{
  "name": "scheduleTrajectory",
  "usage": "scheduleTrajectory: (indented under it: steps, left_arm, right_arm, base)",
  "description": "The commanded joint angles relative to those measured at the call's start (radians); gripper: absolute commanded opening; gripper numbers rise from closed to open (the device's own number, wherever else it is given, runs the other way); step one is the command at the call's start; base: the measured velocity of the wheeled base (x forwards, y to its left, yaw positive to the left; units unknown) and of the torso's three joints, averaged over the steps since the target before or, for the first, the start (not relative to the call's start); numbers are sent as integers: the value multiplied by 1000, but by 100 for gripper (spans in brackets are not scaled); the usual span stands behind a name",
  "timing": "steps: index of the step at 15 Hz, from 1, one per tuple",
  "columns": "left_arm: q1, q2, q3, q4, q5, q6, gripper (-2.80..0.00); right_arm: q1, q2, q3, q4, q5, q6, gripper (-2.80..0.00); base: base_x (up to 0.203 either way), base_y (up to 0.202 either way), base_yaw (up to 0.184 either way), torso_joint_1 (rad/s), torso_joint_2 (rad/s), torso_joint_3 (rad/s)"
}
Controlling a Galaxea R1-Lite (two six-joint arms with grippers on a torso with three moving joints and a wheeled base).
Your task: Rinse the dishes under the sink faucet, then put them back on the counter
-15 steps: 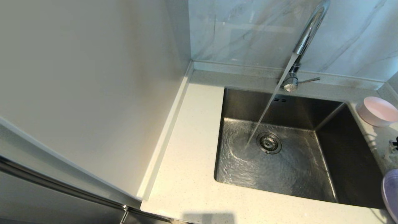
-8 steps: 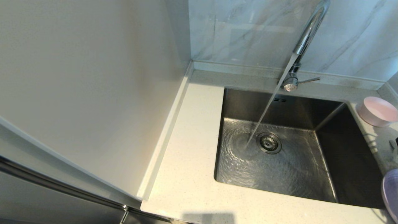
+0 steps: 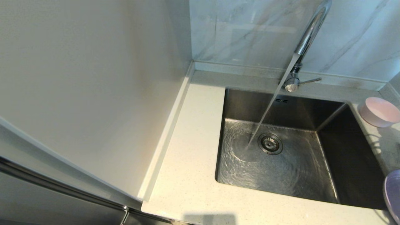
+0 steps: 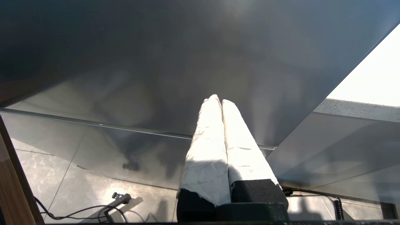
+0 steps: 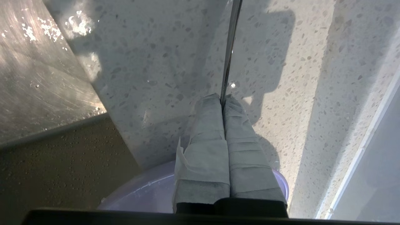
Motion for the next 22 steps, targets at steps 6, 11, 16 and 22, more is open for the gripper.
scheduleTrajectory:
  steps: [6,11,16,22]
  left_arm:
    - [0,0,0,0,0,0,-280]
    - [0,0,0,0,0,0,-280]
    - [0,0,0,0,0,0,-280]
    - [0,0,0,0,0,0,-280]
  right_arm:
    - [-2,-12,-64,4,-1,-2,-280]
    - [-2,-59,-91,4,-4,-19,-280]
    - [-2,-112,-84,3,-7,-20,-280]
    - [-19,-131,-90,-6,-9,-19,-280]
  base:
    - [0,0,0,0,0,0]
    - [0,0,0,0,0,0]
    - [0,0,0,0,0,0]
    - [0,0,0,0,0,0]
